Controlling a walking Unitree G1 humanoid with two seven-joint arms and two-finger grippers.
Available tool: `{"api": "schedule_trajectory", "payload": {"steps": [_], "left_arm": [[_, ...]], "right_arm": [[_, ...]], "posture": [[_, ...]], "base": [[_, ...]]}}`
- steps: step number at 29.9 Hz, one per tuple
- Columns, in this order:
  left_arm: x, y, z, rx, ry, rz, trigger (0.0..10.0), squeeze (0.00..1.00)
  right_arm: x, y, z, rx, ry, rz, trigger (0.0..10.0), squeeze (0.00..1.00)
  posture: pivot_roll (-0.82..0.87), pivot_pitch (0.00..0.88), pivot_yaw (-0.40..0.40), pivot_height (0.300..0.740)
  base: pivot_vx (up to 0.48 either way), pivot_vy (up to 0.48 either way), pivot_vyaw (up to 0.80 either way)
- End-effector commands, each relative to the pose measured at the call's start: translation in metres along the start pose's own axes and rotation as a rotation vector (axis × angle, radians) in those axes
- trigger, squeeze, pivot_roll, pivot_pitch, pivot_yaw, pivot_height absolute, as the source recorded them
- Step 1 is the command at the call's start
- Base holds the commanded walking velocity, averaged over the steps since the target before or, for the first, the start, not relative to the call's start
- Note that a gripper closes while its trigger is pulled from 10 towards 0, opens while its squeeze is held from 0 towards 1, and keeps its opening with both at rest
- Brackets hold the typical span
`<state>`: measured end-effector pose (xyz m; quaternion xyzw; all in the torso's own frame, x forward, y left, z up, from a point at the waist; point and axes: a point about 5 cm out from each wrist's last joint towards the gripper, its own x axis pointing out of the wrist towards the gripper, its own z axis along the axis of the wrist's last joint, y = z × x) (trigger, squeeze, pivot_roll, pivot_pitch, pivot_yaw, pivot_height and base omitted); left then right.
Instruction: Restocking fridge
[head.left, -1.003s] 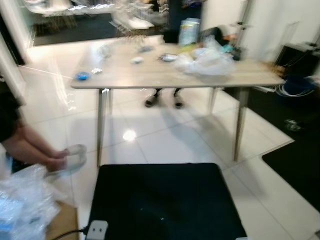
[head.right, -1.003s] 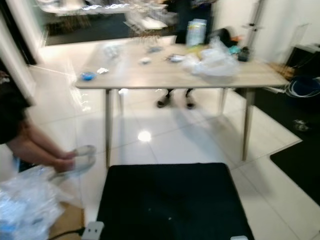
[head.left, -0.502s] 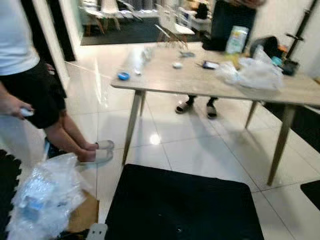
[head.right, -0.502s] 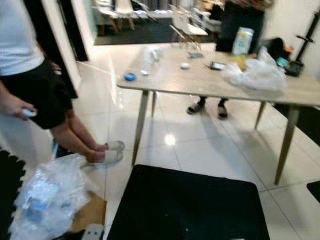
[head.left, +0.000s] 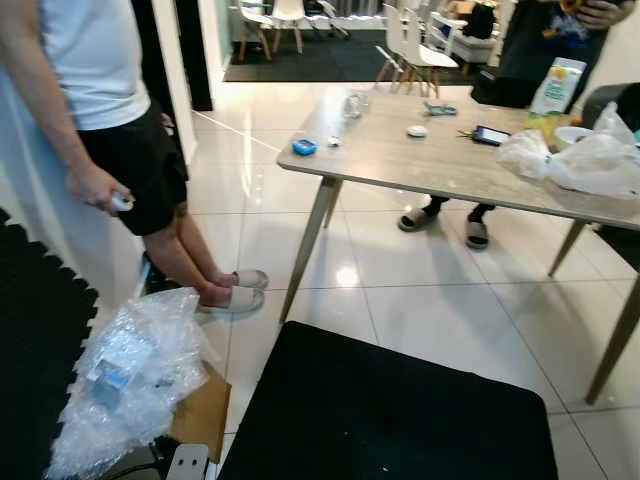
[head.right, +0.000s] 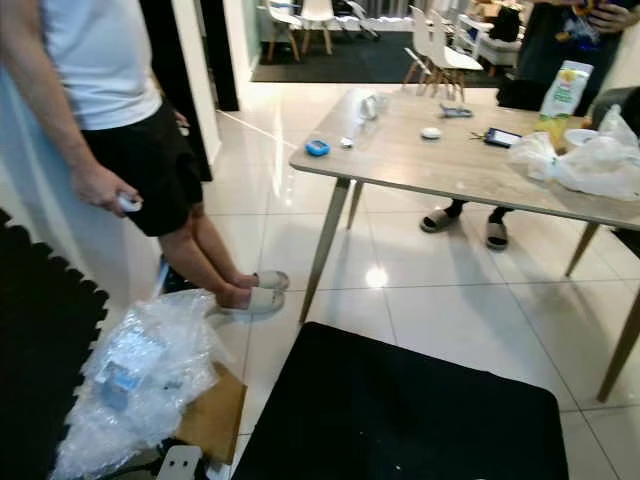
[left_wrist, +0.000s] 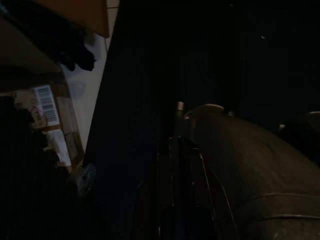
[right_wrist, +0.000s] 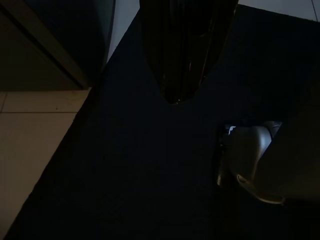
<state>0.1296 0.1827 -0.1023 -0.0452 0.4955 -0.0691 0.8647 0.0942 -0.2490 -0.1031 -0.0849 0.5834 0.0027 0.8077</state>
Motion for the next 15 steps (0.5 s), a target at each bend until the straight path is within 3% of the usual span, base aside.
{"api": "schedule_trajectory", "payload": {"steps": [1, 11, 15], "left_arm": [[-0.002, -0.003, -0.015, -0.005, 0.06, -0.011, 10.0, 0.0], [-0.001, -0.006, -0.014, -0.001, 0.063, -0.019, 10.0, 0.0], [0.003, -0.008, -0.003, 0.015, 0.044, -0.021, 10.0, 0.0]], "right_arm": [[0.001, 0.002, 0.001, 0.0, 0.0, -0.002, 10.0, 0.0], [0.001, 0.003, 0.0, -0.032, 0.016, -0.014, 10.0, 0.0], [0.002, 0.006, 0.006, -0.058, 0.008, -0.016, 10.0, 0.0]], "posture": [[0.04, 0.0, -0.04, 0.74], [0.04, 0.0, -0.04, 0.74], [0.05, 0.0, -0.033, 0.74]], "base": [[0.0, 0.0, 0.0], [0.0, 0.0, 0.0], [0.0, 0.0, 0.0]]}}
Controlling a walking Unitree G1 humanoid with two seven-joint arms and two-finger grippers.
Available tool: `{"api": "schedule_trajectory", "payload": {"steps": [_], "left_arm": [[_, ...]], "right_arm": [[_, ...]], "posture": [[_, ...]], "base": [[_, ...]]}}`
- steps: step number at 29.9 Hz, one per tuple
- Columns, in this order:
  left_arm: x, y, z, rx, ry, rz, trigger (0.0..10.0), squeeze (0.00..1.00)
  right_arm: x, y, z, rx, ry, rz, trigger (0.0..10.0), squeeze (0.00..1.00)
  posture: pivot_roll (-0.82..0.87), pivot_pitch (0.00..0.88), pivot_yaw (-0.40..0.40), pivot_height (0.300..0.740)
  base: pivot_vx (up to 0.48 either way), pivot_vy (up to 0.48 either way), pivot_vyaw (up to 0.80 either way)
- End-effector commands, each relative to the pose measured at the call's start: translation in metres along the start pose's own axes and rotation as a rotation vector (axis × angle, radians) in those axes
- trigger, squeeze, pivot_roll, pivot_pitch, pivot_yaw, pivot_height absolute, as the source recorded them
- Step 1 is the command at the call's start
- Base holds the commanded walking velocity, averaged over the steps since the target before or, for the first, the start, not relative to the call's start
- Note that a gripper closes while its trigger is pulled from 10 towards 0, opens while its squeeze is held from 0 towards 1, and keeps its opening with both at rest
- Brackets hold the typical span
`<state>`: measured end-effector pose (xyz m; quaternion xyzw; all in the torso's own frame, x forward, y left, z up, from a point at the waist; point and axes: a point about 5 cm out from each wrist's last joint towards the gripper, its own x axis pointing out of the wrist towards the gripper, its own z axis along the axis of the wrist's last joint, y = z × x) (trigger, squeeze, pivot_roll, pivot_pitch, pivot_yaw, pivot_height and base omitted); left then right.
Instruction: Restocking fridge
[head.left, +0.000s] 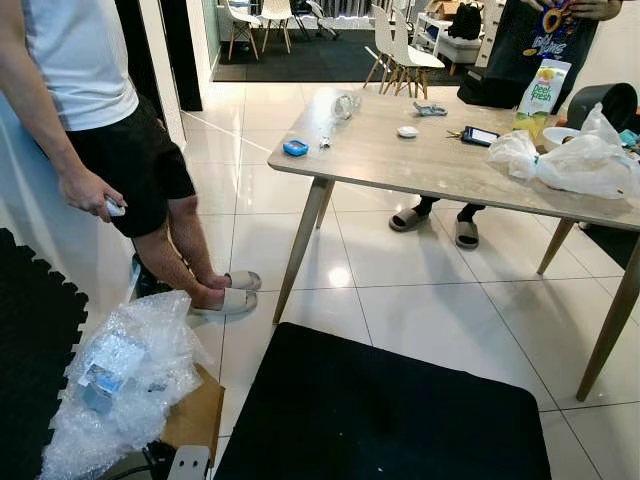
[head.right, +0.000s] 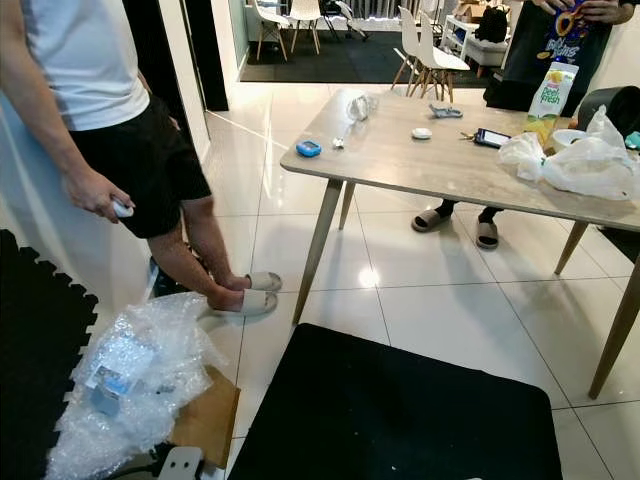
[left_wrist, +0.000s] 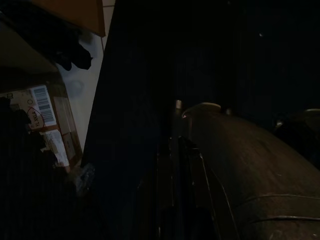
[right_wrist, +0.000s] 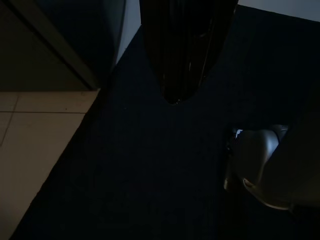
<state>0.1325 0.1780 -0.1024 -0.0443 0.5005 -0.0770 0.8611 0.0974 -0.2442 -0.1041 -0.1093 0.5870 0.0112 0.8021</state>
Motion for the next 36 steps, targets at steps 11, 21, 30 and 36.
{"api": "schedule_trajectory", "payload": {"steps": [11, 21, 30, 36], "left_arm": [[-0.001, 0.0, -0.008, -0.028, 0.034, 0.021, 10.0, 0.0], [-0.001, 0.0, -0.013, 0.007, 0.087, 0.022, 10.0, 0.0], [-0.003, 0.002, -0.019, 0.021, 0.121, 0.042, 10.0, 0.0], [-0.005, 0.005, -0.025, 0.032, 0.143, 0.056, 10.0, 0.0]], "right_arm": [[0.001, 0.007, 0.0, -0.017, 0.009, 0.004, 10.0, 0.0], [0.0, 0.004, -0.003, -0.014, 0.019, -0.01, 10.0, 0.0], [-0.001, 0.0, -0.007, -0.007, 0.027, -0.02, 10.0, 0.0], [-0.001, 0.003, -0.012, 0.004, 0.035, -0.017, 10.0, 0.0]], "posture": [[0.05, 0.0, -0.039, 0.74], [0.05, 0.0, -0.044, 0.74], [0.04, 0.0, -0.044, 0.74], [0.04, 0.0, -0.044, 0.74]], "base": [[0.0, 0.0, 0.0], [0.0, 0.0, 0.0], [0.202, 0.0, 0.0], [0.265, 0.0, 0.0]]}}
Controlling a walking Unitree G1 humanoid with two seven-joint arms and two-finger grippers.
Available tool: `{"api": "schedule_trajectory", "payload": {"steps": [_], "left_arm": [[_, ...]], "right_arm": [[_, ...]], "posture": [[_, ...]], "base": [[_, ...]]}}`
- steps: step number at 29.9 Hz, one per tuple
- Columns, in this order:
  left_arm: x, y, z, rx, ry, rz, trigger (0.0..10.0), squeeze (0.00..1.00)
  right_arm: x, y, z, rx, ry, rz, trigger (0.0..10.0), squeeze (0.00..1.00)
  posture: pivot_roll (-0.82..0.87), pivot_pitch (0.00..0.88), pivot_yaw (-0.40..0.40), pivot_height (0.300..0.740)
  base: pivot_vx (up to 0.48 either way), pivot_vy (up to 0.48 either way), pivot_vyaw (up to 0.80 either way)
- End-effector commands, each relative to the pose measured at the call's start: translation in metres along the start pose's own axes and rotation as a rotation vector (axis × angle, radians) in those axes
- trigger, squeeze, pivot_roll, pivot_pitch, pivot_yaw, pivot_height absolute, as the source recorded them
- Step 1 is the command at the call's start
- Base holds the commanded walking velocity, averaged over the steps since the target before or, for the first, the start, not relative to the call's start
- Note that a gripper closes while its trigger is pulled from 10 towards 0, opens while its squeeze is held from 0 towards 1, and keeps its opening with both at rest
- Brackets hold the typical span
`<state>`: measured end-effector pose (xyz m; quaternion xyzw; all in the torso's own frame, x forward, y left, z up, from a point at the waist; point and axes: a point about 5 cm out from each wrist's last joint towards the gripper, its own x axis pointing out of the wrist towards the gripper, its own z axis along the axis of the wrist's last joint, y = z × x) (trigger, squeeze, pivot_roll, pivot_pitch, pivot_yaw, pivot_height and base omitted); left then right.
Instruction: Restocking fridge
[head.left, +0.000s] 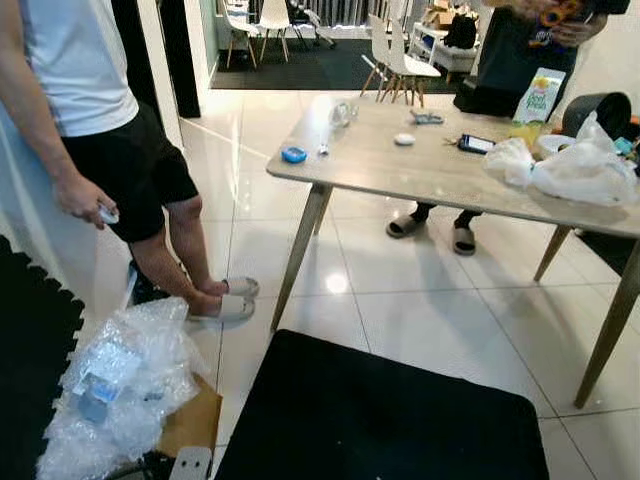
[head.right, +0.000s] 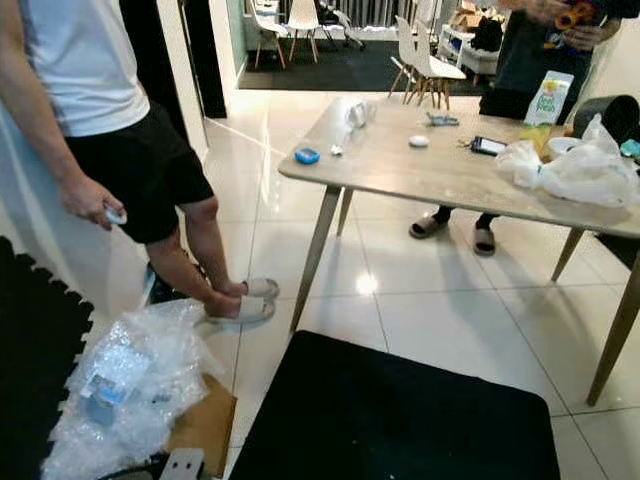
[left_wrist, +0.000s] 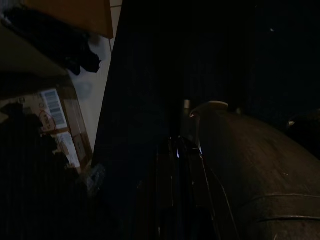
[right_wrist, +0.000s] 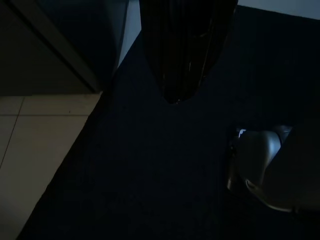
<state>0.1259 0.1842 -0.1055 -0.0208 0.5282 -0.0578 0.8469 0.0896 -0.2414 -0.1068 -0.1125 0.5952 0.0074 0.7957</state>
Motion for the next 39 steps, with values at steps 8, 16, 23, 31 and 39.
{"api": "schedule_trajectory", "payload": {"steps": [8, 16, 23, 31, 39], "left_arm": [[-0.0022, -0.0028, -0.019, 0.018, 0.083, -0.006, 10.0, 0.0], [-0.0018, -0.0035, -0.0177, 0.019, 0.08, -0.006, 10.0, 0.0], [-0.0019, -0.0032, -0.0179, 0.022, 0.081, -0.006, 10.0, 0.0], [-0.0028, -0.0013, -0.0202, 0.029, 0.088, -0.004, 10.0, 0.0], [-0.0024, -0.0011, -0.0179, 0.034, 0.083, -0.005, 10.0, 0.0]], "right_arm": [[-0.0007, -0.0024, -0.0061, 0.0, 0.028, -0.007, 10.0, 0.0], [-0.0007, -0.0039, -0.0041, 0.002, 0.016, -0.016, 10.0, 0.0], [-0.0006, -0.004, -0.0033, 0.007, 0.02, -0.016, 10.0, 0.0], [-0.0006, -0.0034, -0.0047, 0.001, 0.033, -0.014, 10.0, 0.0], [-0.0008, -0.0052, -0.0046, -0.004, 0.031, -0.025, 10.0, 0.0]], "posture": [[0.04, 0.0, -0.046, 0.74], [0.04, 0.0, -0.046, 0.74], [0.04, 0.0, -0.046, 0.74], [0.04, 0.0, -0.042, 0.74], [0.04, 0.0, -0.044, 0.74]], "base": [[0.304, 0.0, -0.3], [0.314, 0.0, -0.6], [0.312, 0.0, 0.0], [0.311, 0.0, -0.57], [0.309, 0.0, -0.3]]}}
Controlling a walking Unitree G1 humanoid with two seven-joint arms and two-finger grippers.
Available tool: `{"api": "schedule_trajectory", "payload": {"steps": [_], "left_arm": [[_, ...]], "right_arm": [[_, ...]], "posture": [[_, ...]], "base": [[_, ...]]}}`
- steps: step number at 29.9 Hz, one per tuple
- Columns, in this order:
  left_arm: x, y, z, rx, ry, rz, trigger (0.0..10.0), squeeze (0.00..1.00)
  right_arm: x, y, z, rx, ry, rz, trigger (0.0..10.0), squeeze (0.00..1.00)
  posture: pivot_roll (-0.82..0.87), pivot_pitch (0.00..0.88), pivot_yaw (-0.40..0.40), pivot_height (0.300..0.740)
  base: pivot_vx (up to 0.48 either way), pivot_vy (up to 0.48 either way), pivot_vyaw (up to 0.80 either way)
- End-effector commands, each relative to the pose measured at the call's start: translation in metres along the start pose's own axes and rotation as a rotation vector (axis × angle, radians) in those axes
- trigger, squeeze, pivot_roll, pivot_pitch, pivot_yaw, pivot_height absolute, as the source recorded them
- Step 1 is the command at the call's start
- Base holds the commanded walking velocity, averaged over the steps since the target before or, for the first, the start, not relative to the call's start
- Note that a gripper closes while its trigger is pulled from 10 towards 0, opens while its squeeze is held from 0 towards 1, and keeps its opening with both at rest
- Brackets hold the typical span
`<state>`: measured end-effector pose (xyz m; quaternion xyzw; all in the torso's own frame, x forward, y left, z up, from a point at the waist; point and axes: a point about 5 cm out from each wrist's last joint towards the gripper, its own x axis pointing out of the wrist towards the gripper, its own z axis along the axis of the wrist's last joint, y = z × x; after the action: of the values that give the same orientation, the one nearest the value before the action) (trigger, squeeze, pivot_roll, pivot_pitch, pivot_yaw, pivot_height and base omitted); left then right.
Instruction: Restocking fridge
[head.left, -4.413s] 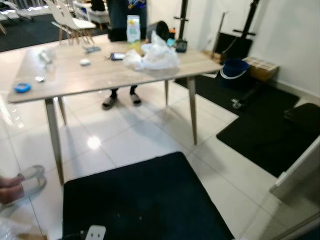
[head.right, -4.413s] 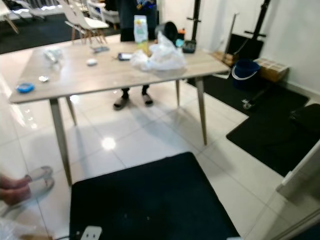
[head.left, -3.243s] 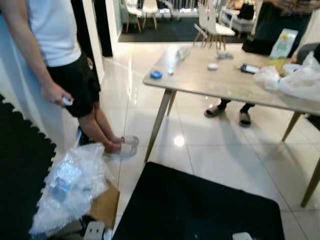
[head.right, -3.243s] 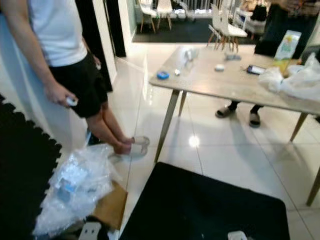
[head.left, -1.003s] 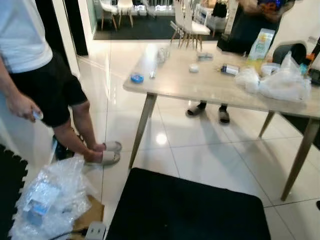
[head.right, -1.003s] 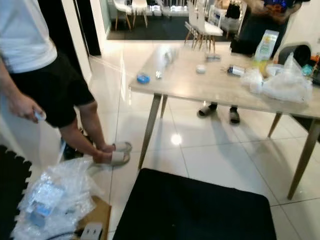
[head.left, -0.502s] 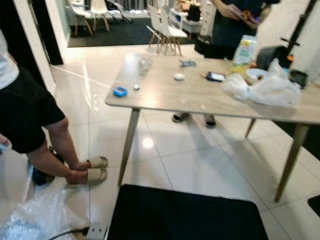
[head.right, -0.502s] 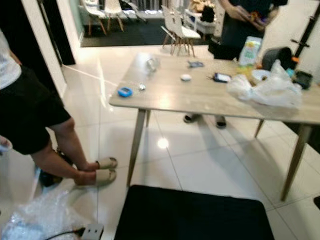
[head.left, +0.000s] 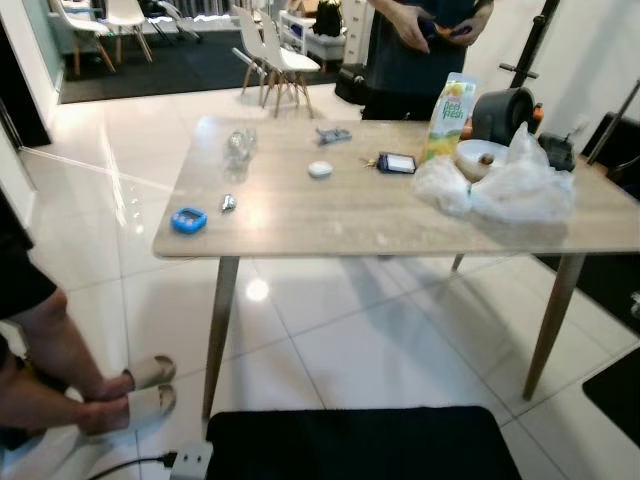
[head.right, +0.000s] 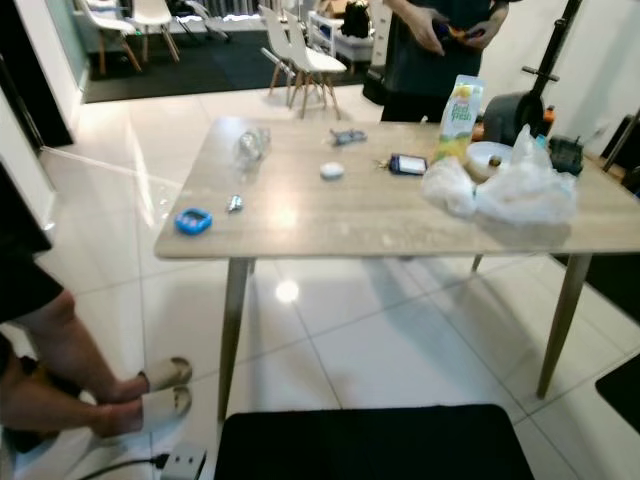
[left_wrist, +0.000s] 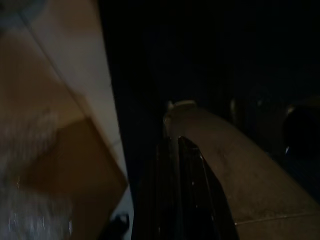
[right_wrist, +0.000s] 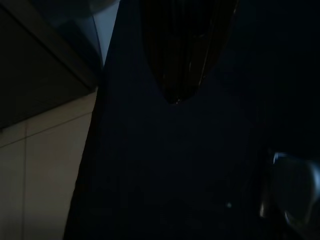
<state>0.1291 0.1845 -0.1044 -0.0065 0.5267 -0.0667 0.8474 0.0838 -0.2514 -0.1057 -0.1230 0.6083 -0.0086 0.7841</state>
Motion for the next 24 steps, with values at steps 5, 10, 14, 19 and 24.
{"api": "schedule_trajectory", "payload": {"steps": [5, 10, 14, 19, 24], "left_arm": [[-0.0026, -0.0023, -0.0202, 0.001, 0.082, -0.007, 10.0, 0.0], [-0.0027, -0.0023, -0.0209, 0.001, 0.084, -0.006, 10.0, 0.0], [-0.0027, -0.0026, -0.0213, -0.005, 0.084, -0.005, 10.0, 0.0], [-0.0024, -0.004, -0.0213, -0.008, 0.082, -0.006, 10.0, 0.0], [-0.0021, -0.0048, -0.021, -0.008, 0.081, -0.007, 10.0, 0.0]], "right_arm": [[0.0005, 0.0032, 0.0038, -0.004, -0.011, 0.011, 10.0, 0.0], [0.0008, 0.005, 0.0055, -0.004, -0.013, 0.017, 10.0, 0.0], [0.0009, 0.0062, 0.0055, -0.005, -0.011, 0.02, 10.0, 0.0], [0.001, 0.0057, 0.008, -0.007, -0.015, 0.022, 10.0, 0.0], [0.0011, 0.0046, 0.0114, -0.007, -0.022, 0.021, 10.0, 0.0]], "posture": [[0.04, 0.0, -0.044, 0.74], [0.05, 0.0, -0.046, 0.74], [0.05, 0.0, -0.048, 0.74], [0.05, 0.0, -0.054, 0.74], [0.05, 0.0, -0.054, 0.74]], "base": [[0.31, 0.0, 0.0], [0.309, 0.0, 0.0], [0.308, 0.0, 0.0], [0.307, 0.0, 0.0], [0.305, 0.0, 0.0]]}}
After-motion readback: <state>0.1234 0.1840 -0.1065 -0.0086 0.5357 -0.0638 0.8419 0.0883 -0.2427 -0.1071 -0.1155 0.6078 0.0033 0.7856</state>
